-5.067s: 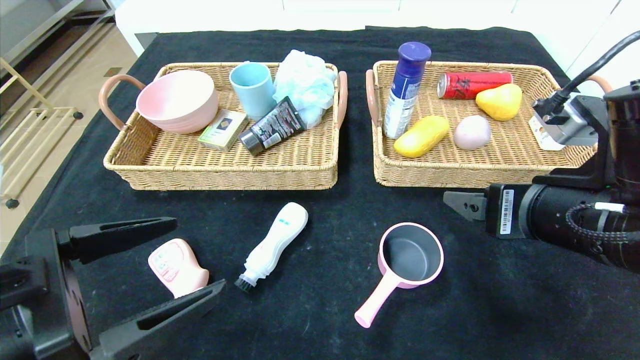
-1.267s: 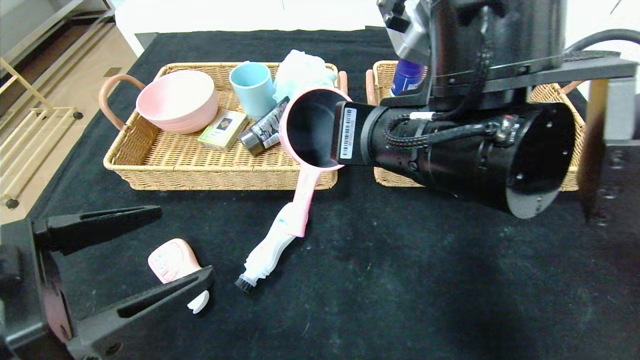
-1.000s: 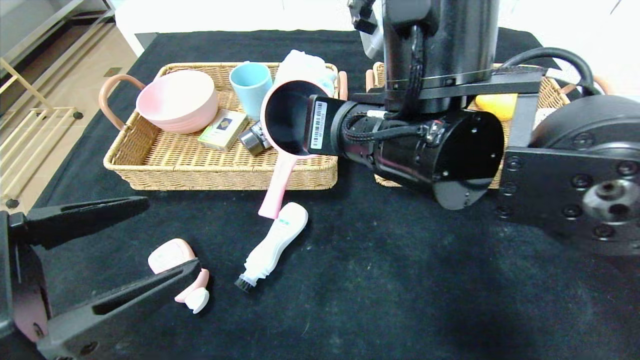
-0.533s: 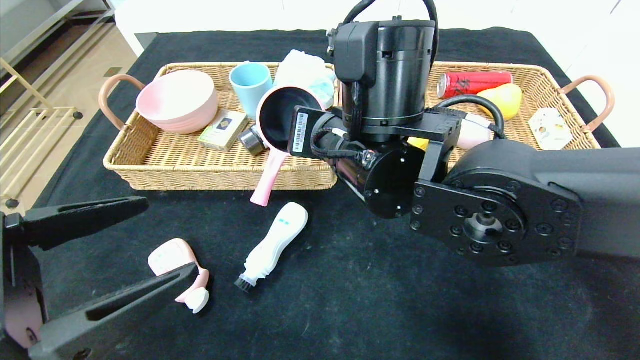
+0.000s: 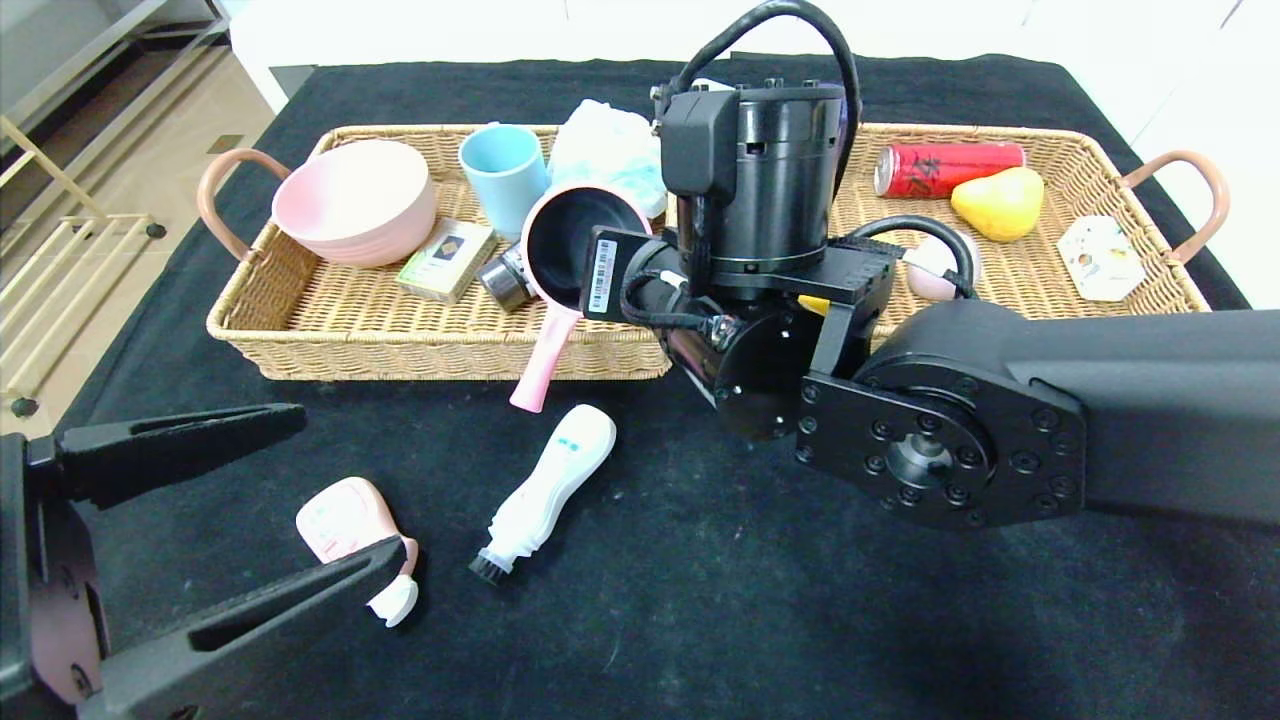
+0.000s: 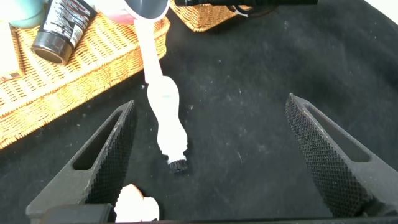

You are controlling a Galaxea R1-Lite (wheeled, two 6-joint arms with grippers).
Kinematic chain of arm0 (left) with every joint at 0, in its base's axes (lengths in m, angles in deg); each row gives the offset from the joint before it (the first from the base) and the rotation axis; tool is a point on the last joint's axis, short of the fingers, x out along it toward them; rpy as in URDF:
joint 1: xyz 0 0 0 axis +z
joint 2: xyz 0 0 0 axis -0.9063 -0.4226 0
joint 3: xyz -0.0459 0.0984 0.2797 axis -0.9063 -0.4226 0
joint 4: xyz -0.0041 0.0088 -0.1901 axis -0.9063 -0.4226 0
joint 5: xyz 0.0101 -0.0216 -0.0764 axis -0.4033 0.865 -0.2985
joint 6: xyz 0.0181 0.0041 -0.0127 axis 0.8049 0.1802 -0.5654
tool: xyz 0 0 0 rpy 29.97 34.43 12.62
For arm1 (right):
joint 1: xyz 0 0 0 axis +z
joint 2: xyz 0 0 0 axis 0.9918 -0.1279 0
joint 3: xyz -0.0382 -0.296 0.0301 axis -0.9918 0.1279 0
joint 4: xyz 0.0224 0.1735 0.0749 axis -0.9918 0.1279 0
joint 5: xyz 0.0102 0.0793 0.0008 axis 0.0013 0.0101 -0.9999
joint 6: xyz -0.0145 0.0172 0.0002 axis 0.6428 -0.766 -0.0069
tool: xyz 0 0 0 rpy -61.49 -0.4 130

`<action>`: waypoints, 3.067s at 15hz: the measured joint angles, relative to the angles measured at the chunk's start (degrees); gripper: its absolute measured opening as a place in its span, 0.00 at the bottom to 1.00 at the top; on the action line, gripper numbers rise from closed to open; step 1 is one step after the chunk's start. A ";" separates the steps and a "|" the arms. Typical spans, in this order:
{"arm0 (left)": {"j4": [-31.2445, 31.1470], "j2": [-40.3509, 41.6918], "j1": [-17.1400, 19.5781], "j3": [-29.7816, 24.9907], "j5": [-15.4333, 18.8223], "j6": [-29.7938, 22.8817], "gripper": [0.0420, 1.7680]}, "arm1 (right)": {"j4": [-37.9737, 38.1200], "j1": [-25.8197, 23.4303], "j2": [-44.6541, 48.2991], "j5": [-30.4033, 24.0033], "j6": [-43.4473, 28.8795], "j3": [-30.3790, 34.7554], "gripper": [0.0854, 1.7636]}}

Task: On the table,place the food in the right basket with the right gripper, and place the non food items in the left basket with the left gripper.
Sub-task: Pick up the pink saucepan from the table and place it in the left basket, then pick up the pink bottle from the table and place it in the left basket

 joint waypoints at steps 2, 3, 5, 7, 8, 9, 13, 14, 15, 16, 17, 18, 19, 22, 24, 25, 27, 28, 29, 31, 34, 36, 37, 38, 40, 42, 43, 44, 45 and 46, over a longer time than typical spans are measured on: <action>0.02 -0.13 0.00 -0.07 0.00 0.10 0.97 | -0.13 0.00 -0.48 0.04 0.11 0.01 0.04; 0.00 -0.17 0.00 -0.09 0.09 0.09 0.97 | -0.16 0.00 -0.74 0.04 0.22 0.01 0.04; -0.05 -0.20 0.00 -0.11 0.63 0.04 0.97 | -0.16 -0.22 -1.13 0.04 0.67 0.01 0.04; -0.02 -0.27 0.00 -0.16 0.68 0.01 0.97 | -0.20 -0.67 -1.40 -0.07 1.30 -0.18 0.04; -0.05 -0.27 0.00 -0.22 0.71 0.01 0.97 | -0.22 -0.78 -1.60 -0.02 1.30 -0.29 0.04; -0.02 -0.27 0.00 -0.22 0.71 0.01 0.97 | -0.22 -0.80 -1.79 0.01 1.30 -0.30 0.04; -0.06 -0.38 0.00 -0.33 0.71 0.01 0.97 | -0.17 -0.78 -2.10 0.04 1.41 -0.40 0.39; -0.09 -0.39 0.00 -0.33 0.71 0.01 0.97 | -0.17 -0.77 -2.10 0.04 1.44 -0.40 0.46; -0.09 -0.39 0.00 -0.33 0.71 0.01 0.97 | -0.17 -0.72 -2.07 0.06 1.44 -0.38 0.52; -0.09 -0.39 0.00 -0.33 0.71 0.01 0.97 | -0.17 -0.67 -1.99 0.06 1.44 -0.29 0.57; -0.09 -0.39 0.00 -0.33 0.71 0.01 0.97 | -0.16 -0.57 -1.79 0.06 1.44 -0.13 0.62; -0.09 -0.39 0.00 -0.40 0.71 0.04 0.97 | -0.13 -0.39 -1.52 0.09 1.44 0.17 0.66; -0.09 -0.39 0.00 -0.46 0.71 0.09 0.97 | -0.13 -0.15 -1.21 0.12 1.46 0.61 0.70; -0.06 -0.39 0.00 -0.52 0.71 0.09 0.97 | -0.11 0.68 0.44 1.77 1.52 2.71 0.78; -0.16 -0.41 0.00 -0.55 0.71 0.10 0.97 | -0.09 1.27 2.80 1.99 2.40 6.35 0.82; -0.16 -0.49 0.00 -0.55 0.68 0.09 0.97 | -0.09 1.49 4.46 1.96 3.08 8.87 0.84; -0.16 -0.68 0.02 -0.52 0.30 0.06 0.97 | -0.16 1.79 8.40 1.28 5.11 15.23 0.87; -0.16 -0.77 0.07 -0.41 0.16 0.04 0.97 | -0.16 1.82 10.45 0.91 6.25 18.72 0.88; -0.22 -0.90 0.07 -0.38 0.09 0.01 0.97 | -0.17 1.82 12.96 0.01 6.95 22.64 0.89; -0.17 -1.49 0.11 -0.35 -0.04 0.01 0.97 | -0.09 1.55 18.03 -3.13 8.50 30.57 0.91; -0.17 -2.36 0.16 -0.57 -0.22 0.01 0.97 | -0.94 1.57 26.19 -7.55 12.96 43.42 0.93; -0.17 -2.78 0.24 -0.66 -0.83 0.00 0.97 | -2.05 1.24 31.89 -13.99 14.97 50.36 0.94; -0.17 -3.04 0.27 -0.77 -1.07 0.00 0.97 | -2.21 0.90 34.73 -17.36 16.51 53.15 0.94; -0.16 -3.28 0.27 -0.88 -1.52 0.04 0.97 | -2.32 0.44 37.90 -21.77 18.29 56.04 0.94; -0.17 -3.75 0.18 -1.07 -2.21 0.17 0.97 | -2.43 -1.16 43.72 -30.62 21.32 61.28 0.95; -0.13 -4.35 0.13 -1.40 -2.38 0.20 0.97 | -2.62 -4.39 48.81 -39.34 23.45 66.38 0.95; -0.13 -4.63 0.07 -1.62 -2.82 0.20 0.97 | -2.62 -6.40 50.75 -42.79 25.23 68.56 0.95; -0.16 -4.88 0.02 -1.76 -3.23 0.26 0.97 | -2.73 -8.94 52.57 -46.26 27.42 70.55 0.96; -0.16 -5.07 -0.04 -1.93 -3.67 0.30 0.97 | -2.71 -11.52 54.00 -49.49 29.15 72.20 0.96; -0.13 -5.18 -0.28 -2.04 -4.28 0.45 0.97 | -2.79 -14.08 55.38 -52.71 30.34 73.55 0.96</action>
